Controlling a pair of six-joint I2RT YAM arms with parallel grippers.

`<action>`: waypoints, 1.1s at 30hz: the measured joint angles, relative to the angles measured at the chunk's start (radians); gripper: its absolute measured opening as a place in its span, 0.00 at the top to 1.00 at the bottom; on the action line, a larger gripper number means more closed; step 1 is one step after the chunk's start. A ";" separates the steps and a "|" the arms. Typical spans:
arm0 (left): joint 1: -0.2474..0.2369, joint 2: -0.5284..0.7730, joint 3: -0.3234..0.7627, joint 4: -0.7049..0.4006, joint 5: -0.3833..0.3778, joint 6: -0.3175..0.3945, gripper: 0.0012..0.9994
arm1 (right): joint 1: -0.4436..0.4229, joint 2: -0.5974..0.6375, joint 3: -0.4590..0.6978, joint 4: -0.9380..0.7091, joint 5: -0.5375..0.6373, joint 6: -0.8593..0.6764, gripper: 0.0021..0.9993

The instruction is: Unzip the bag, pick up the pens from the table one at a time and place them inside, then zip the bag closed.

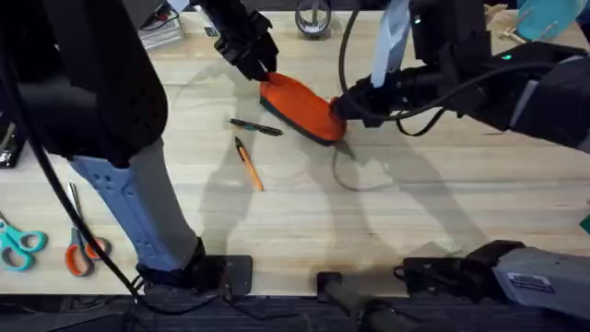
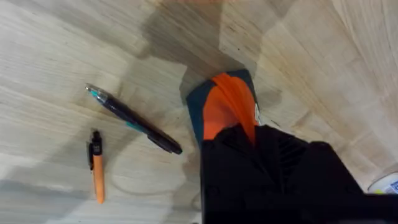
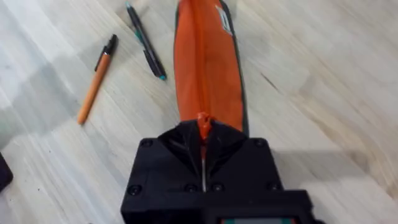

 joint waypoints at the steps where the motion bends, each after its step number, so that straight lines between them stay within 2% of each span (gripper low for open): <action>1: 0.000 0.000 0.000 0.000 0.000 0.000 0.96 | 0.007 0.002 0.000 0.015 0.000 0.000 0.97; 33: 0.000 0.000 0.000 -0.003 0.000 0.000 0.96 | 0.082 0.173 0.000 0.401 -0.005 0.000 0.97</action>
